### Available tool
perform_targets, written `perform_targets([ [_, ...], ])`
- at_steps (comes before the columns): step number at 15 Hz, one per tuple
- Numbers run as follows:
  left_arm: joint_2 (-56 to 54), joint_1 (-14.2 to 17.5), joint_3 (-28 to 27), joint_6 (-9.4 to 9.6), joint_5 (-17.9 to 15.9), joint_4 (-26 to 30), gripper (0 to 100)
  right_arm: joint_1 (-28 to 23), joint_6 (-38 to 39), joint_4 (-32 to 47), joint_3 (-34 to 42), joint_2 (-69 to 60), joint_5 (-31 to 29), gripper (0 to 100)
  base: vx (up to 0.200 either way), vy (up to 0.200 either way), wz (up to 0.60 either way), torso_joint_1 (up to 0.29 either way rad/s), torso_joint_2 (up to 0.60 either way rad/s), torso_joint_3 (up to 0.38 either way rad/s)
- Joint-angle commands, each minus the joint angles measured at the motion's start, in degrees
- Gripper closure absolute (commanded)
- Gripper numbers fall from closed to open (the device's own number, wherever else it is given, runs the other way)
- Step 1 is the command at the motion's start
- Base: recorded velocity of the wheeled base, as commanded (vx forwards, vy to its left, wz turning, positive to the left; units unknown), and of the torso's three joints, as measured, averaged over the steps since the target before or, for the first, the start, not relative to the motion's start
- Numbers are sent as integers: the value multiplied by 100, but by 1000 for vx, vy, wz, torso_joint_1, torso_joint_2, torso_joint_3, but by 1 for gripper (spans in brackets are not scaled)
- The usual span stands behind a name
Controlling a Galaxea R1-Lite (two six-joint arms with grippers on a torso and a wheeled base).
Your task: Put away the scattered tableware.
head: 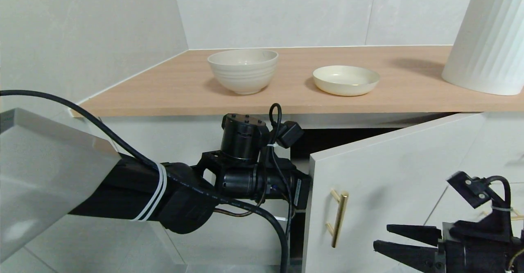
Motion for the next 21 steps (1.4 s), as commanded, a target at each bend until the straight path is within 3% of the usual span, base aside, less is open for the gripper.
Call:
perform_targets([
  [1, -28, 1, -1, -6, 19, -11, 100, 0, 5, 26, 228, -440, 29, 0, 0, 0, 0, 0, 0, 0],
  [4, -19, 1, -10, -164, 28, -11, 100, 0, 5, 35, 272, -528, 29, 0, -133, 0, 0, 0, 2, -3],
  [9, 227, -43, -229, -173, 19, -11, 100, 44, 5, 35, 280, -536, 47, 0, -160, 0, 0, 4, -1, 5],
  [12, 535, -69, -651, -437, 63, -3, 100, 53, 5, 35, 272, -642, 38, 0, 0, 0, 0, 0, 0, 0],
  [16, 500, -69, -651, -445, 142, 41, 100, 71, 5, 44, 272, -844, 55, 0, 0, 0, 0, 0, 0, 0],
  [21, 526, -359, -827, -533, 186, 41, 100, 71, 14, 44, 228, -1538, 55, 0, -120, 0, 0, 3, 1, 1],
])
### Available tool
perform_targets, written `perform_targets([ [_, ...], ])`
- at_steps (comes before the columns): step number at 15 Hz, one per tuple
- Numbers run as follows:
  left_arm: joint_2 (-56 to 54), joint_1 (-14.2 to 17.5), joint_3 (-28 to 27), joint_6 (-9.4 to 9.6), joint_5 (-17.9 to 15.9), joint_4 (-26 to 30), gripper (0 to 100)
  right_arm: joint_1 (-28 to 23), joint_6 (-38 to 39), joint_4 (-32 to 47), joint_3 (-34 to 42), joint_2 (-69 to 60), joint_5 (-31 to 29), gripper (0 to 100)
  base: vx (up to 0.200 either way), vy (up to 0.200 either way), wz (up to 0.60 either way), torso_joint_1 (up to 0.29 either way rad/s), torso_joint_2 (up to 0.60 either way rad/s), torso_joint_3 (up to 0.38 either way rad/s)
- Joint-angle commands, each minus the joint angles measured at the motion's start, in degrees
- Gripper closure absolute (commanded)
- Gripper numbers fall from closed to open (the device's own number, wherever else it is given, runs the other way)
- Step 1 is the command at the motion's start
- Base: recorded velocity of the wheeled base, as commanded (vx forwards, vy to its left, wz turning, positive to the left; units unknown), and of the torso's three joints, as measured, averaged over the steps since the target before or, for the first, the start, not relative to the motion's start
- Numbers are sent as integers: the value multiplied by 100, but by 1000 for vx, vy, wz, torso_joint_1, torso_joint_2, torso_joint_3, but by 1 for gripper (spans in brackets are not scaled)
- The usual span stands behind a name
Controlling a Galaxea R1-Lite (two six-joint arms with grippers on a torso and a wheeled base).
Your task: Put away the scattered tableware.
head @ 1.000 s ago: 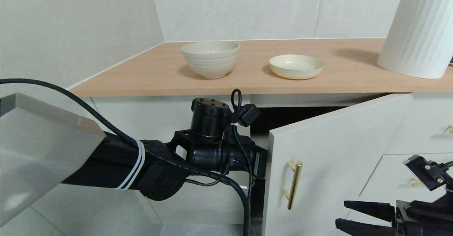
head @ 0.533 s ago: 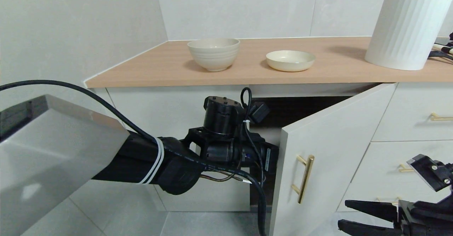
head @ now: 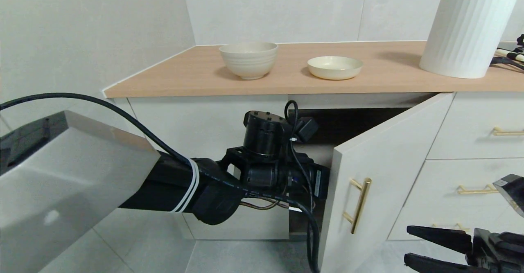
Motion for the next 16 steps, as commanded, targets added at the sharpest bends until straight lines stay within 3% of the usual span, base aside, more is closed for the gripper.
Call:
perform_targets([
  [1, 41, -111, -56, -17, 105, -12, 100, 3, 12, 30, -106, -617, 3, 0, 0, 0, 0, 0, 0, 0],
  [3, 59, -216, -82, -87, 246, -30, 100, 3, 30, 663, -405, -1198, 47, 0, 0, 0, 0, 0, 0, 0],
  [6, 94, -339, -232, -166, 246, 5, 100, 3, 30, 1999, -958, -1874, 644, 0, 0, 0, 0, 0, 0, 0],
  [9, 173, -445, -320, -192, 290, 14, 100, 3, 30, 2166, -1037, -1927, 671, 0, 0, 0, 0, 0, 0, 0],
  [10, 226, -550, -434, -298, 290, 14, 100, 3, 30, 2175, -1037, -1945, 688, 0, 0, 0, 0, 0, 0, 0],
  [13, 349, -954, -829, -518, 298, 67, 100, 3, 30, 2193, -1029, -2182, 1154, 0, 0, 0, 0, 0, 0, 0],
  [14, 358, -1341, -1040, -597, 298, 269, 100, 3, 30, 2193, -1020, -2340, 1365, 0, 0, 0, 0, 0, 0, 0],
  [16, 349, -1701, -1163, -605, 342, 374, 100, 3, 38, 2193, -1029, -2454, 1488, 0, 0, 0, 0, 0, 0, 0],
])
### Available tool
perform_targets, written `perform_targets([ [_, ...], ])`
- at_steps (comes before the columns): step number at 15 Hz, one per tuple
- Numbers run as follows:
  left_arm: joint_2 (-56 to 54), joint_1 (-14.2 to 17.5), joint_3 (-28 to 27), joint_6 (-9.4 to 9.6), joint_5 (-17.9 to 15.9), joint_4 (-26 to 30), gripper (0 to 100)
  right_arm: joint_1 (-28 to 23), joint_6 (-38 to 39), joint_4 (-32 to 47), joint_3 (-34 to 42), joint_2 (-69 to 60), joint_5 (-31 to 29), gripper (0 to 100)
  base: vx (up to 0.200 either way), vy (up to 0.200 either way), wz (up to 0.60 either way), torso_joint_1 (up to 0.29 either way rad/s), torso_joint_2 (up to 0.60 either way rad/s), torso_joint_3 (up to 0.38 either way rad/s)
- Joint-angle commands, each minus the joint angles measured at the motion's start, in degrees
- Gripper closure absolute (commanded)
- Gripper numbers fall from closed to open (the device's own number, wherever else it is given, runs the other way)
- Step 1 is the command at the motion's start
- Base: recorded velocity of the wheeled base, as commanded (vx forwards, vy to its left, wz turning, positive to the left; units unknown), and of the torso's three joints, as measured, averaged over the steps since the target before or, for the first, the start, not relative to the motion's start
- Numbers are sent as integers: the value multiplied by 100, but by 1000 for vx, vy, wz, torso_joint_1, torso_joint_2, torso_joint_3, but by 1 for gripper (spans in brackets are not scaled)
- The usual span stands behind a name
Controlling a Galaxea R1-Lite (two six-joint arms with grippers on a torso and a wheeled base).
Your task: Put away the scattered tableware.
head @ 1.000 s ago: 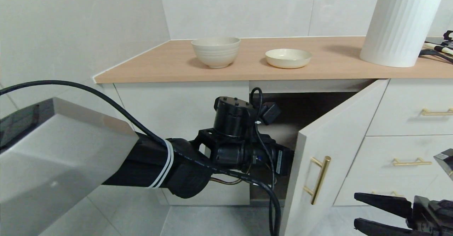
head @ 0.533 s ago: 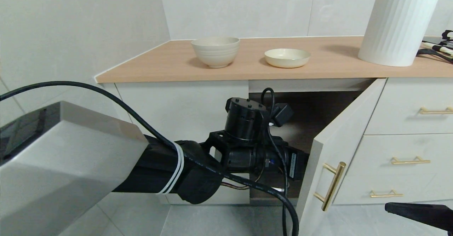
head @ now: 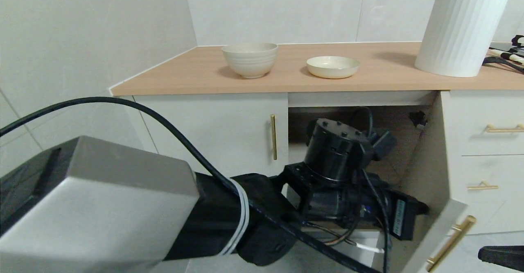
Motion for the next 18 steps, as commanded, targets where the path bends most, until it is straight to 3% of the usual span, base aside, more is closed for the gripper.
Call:
perform_targets([
  [1, -4, -286, -130, -41, 105, 21, 100, 6, 3, -1, 5, -158, 51, 0, 0, 0, 0, 0, 0, 0],
  [2, -48, -286, -130, -260, 158, 3, 100, 6, 3, -1, 5, -158, 86, 0, 0, 0, 0, 0, 0, 0],
  [4, -127, -277, -121, -410, 193, -76, 100, -3, 3, -1, 5, -140, 95, 0, 0, 0, 0, 0, 0, 0],
  [6, -514, -48, 108, -419, 562, -111, 100, -3, 21, -1, 5, -26, 86, 0, 0, 0, 0, 0, 0, 0],
  [8, -769, 189, 380, -419, 571, -120, 100, -12, 47, -1, 5, 194, 42, 0, 0, 0, 0, 0, 0, 0],
  [10, -1437, 839, 1277, -366, 632, -138, 100, -38, 38, -1, -232, 1204, -573, 0, 0, 0, 0, 0, 0, 0],
  [12, -2061, 1446, 2032, -199, 632, -138, 100, -38, 3, -27, -733, 2154, -925, 0, 0, 0, 0, 0, 0, 0],
  [13, -2412, 1824, 2446, 21, 632, -138, 100, -29, -32, -45, -953, 2593, -1276, 0, 0, 0, 0, 0, 0, 0],
  [14, -2491, 1929, 2551, 91, 632, -138, 100, -29, -67, -53, -1023, 2699, -1346, 0, 0, 0, 0, 0, 0, 0],
  [16, -3133, 2834, 3175, 548, 632, -138, 100, -38, -252, 158, -1998, 3428, -1487, 0, 0, 0, 0, 0, 0, 0],
  [18, -3634, 3265, 3447, 689, 624, -111, 100, -47, -428, 729, -2833, 3859, -1505, 0, 0, 0, 0, 0, 0, 0],
])
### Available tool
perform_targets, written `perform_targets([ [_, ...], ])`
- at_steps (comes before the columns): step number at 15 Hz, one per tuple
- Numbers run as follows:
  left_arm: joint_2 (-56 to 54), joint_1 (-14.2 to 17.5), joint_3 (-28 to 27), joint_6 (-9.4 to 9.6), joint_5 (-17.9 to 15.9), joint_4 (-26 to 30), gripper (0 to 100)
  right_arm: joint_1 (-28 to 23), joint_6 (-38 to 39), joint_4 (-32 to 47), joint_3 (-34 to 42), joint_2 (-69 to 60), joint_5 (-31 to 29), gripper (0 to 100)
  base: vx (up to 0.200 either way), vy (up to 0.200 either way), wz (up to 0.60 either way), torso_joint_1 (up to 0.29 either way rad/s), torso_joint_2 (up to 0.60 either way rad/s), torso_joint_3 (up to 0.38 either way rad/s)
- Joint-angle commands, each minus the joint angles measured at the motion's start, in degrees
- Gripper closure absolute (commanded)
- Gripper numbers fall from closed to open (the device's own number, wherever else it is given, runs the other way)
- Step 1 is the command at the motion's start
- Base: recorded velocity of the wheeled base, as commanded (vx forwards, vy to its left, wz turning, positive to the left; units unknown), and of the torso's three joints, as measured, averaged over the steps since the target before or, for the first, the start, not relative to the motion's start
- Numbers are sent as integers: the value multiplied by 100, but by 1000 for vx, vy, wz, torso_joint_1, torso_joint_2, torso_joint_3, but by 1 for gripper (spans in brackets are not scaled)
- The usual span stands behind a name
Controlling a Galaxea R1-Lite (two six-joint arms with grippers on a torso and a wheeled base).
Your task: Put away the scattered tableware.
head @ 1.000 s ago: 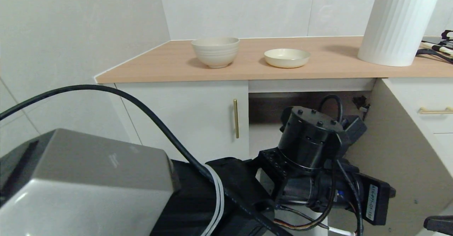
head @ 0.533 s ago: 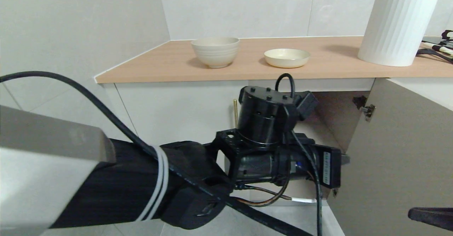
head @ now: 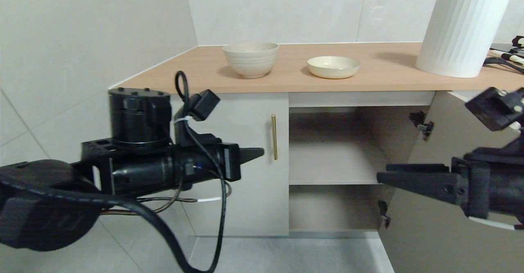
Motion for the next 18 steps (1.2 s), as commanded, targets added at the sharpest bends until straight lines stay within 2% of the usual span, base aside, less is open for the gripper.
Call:
perform_targets([
  [1, -981, 569, 471, 111, -3, 34, 100, -43, -480, 588, -954, 915, -212, 0, 0, 0, 0, 0, 0, 0],
  [2, -1017, 578, 498, 111, -12, 34, 100, -43, -533, 632, -980, 915, -256, 0, 0, 0, 0, 0, 0, 0],
  [3, -1263, 763, 621, 146, -12, 52, 100, 229, -867, 957, -1121, 889, -1539, 0, 0, 0, 0, 0, 0, 0],
  [4, -1272, 824, 612, 217, -3, 26, 0, 423, -876, 957, -1156, 819, -2286, 0, 0, 0, 0, 0, 0, 0],
  [5, -1289, 895, 612, 313, -3, -1, 0, 493, -849, 1001, -1174, 660, -2682, 0, 0, 0, 0, 0, 0, 0],
  [6, -1377, 921, 612, 322, -3, 8, 0, 555, -849, 1168, -1147, 485, -2770, 0, 0, 0, 0, 0, 0, 0],
  [8, -1553, 983, 551, 305, 67, 43, 0, 555, -867, 1722, -1200, 238, -2770, 0, 0, 0, 0, 0, 0, 0],
  [18, -1896, 991, 463, 313, 225, 43, 0, 563, -867, 1722, -1227, 195, -2752, 0, 20, 0, 0, 1, 0, 1],
])
